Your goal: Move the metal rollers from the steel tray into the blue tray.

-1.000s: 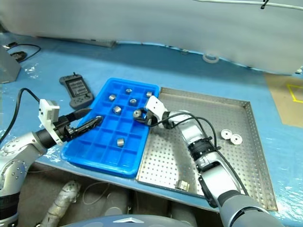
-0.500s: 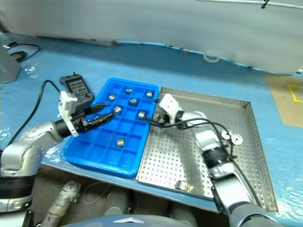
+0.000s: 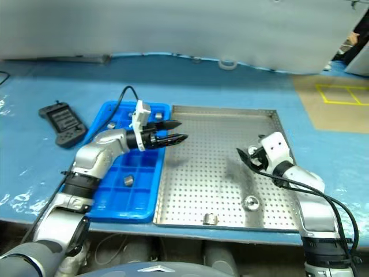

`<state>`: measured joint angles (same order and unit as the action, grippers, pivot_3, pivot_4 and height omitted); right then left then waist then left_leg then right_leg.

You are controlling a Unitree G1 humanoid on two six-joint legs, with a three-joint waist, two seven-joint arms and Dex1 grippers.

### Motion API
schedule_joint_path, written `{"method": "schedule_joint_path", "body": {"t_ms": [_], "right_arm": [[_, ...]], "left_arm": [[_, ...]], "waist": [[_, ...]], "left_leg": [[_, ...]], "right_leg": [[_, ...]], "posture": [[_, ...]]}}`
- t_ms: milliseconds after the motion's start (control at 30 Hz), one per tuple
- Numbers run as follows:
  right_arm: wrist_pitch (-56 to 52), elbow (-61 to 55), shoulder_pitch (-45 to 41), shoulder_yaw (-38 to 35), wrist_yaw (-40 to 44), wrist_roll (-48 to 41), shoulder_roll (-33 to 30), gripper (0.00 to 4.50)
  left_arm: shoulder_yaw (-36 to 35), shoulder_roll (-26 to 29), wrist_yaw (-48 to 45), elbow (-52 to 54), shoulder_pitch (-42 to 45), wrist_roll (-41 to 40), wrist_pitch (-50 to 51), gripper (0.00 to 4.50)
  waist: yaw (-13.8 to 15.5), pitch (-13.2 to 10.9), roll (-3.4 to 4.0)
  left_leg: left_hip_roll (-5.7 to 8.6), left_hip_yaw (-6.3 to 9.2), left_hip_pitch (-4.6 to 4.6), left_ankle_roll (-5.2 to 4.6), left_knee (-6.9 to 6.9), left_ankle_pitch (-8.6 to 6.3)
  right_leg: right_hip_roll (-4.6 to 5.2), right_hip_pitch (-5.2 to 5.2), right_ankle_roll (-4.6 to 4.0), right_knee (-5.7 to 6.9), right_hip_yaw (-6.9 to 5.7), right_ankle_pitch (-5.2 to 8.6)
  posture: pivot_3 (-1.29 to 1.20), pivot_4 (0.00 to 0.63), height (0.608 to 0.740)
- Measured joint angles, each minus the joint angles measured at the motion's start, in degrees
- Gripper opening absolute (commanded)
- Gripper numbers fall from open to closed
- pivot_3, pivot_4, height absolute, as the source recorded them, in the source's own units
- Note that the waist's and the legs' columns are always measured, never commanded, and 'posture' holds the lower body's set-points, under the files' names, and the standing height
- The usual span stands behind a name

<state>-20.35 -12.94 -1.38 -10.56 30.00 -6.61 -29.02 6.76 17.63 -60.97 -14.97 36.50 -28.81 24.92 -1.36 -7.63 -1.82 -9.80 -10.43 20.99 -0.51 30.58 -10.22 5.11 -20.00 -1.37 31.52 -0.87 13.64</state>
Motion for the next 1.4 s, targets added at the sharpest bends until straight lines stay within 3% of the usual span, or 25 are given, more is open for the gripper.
{"method": "schedule_joint_path", "body": {"t_ms": [233, 433, 1000, 1133, 1300, 1400], "right_arm": [[1.17, 4.79, 0.05, -1.19, -3.76, 0.07, 0.3, 4.48], [2.86, 12.64, 1.38, -1.98, -1.1, -1.77, 0.29, 4.48], [10.29, 26.7, -7.12, 0.28, -3.87, 0.45, 0.45, 4.48], [11.59, 27.81, -7.57, 0.63, -3.66, 0.56, 0.59, 3.56], [11.72, 27.75, -7.38, 1.25, -3.28, 0.55, 0.86, 1.79], [11.58, 26.84, -6.78, 1.25, -2.57, 0.22, 0.87, 1.63]], "left_arm": [[0.12, -0.55, -1.56, -2.2, 0.4, 1.45, -0.93, 3.86], [0.1, -0.93, -1.55, -2.23, 0.3, 2.36, -1.29, 3.86], [-0.52, -1.66, 0.09, -2.53, -0.7, 3.75, -2.16, 3.86], [-0.52, -1.75, 0.64, -2.53, -1.16, 4.04, -2.15, 3.86], [-0.52, -1.84, 1.25, -2.25, -1.21, 4.3, -2.04, 3.86], [-0.52, -1.84, 1.33, -2.11, -1.26, 4.32, -1.9, 3.86]], "waist": [[-0.83, 0.04, 0.14], [-0.77, 0.05, 0.21], [-0.82, 0.04, 0.27], [-0.76, 0.04, 0.27], [-0.75, 0.04, 0.27], [-0.75, 0.04, 0.27]], "left_leg": [[0.04, -0.2, 0.09, -0.58, 0.26, -0.34], [0.09, -0.88, 0.11, -1.4, 0.64, -0.63], [0.1, -1.29, 0.03, -1.52, 0.65, -0.67], [0.11, -1.3, 0.06, -1.54, 0.65, -0.68], [0.11, -1.31, 0.06, -1.53, 0.65, -0.7], [0.1, -1.31, 0.06, -1.36, 0.63, -0.79]], "right_leg": [[0.09, 0.06, -0.11, -0.13, 0.13, 0.05], [0.31, 0.06, -0.28, -0.14, 0.44, 0.13], [0.3, -0.14, -0.42, -0.14, 0.89, 0.05], [0.3, -0.15, -0.42, -0.14, 0.89, 0.05], [0.3, -0.15, -0.42, -0.17, 0.9, 0.06], [0.29, -0.16, -0.42, -0.19, 0.9, 0.06]], "posture": [[-0.33, 0.15, 0.74], [-0.31, 0.15, 0.74], [-0.29, 0.15, 0.74], [-0.28, 0.15, 0.74], [-0.28, 0.15, 0.74], [-0.28, 0.15, 0.74]]}}
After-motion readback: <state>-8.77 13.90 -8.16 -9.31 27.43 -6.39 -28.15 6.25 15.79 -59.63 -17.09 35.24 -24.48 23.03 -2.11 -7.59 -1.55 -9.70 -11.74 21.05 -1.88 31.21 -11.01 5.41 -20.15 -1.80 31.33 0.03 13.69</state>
